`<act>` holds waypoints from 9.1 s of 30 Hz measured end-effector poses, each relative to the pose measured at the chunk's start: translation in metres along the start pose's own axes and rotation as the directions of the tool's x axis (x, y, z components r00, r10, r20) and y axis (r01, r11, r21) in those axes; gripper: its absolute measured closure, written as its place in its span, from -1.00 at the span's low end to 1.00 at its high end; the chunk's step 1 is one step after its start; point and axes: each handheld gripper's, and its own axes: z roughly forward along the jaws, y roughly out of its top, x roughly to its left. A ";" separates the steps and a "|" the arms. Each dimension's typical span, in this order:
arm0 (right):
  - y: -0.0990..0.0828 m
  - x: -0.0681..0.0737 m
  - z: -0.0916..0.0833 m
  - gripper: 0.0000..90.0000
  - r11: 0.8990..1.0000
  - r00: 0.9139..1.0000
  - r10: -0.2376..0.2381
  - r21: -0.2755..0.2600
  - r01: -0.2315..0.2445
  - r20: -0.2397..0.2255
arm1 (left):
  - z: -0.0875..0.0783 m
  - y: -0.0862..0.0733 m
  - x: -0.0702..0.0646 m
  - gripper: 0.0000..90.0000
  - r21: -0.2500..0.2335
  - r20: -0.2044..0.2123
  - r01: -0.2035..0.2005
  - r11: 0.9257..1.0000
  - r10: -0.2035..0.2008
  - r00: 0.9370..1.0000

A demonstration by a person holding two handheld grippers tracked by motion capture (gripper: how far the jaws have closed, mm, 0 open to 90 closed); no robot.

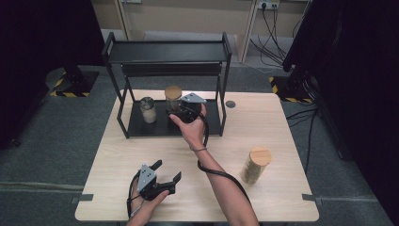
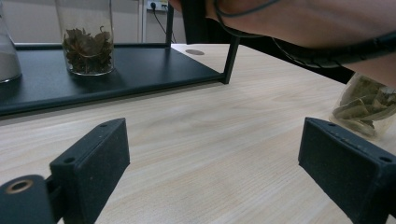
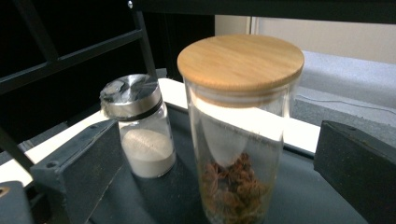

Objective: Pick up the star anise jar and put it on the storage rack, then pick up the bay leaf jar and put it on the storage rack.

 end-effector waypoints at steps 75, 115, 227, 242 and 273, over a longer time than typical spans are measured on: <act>-0.049 0.004 -0.076 -0.96 0.999 0.997 -0.026 0.039 0.029 -0.071 | 0.000 0.000 -0.001 -0.82 -0.001 -0.008 -0.003 1.000 0.003 1.000; -0.083 0.001 -0.133 -0.96 0.995 0.992 -0.066 0.065 0.073 -0.103 | 0.000 0.000 -0.001 -0.82 -0.001 -0.012 -0.003 1.000 0.003 1.000; -0.122 -0.073 -0.320 -0.44 0.996 0.991 0.001 -0.090 0.012 0.135 | 0.001 0.000 -0.001 -0.82 0.001 -0.022 0.012 1.000 -0.012 1.000; -0.100 -0.052 -0.313 -0.44 0.990 0.994 -0.065 -0.116 0.076 0.093 | 0.001 0.000 -0.002 -0.82 0.001 -0.023 0.008 1.000 -0.008 1.000; -0.067 -0.031 -0.276 -0.44 0.982 0.994 -0.101 -0.158 0.106 0.041 | 0.001 0.000 -0.002 -0.81 0.002 -0.022 0.004 1.000 -0.004 1.000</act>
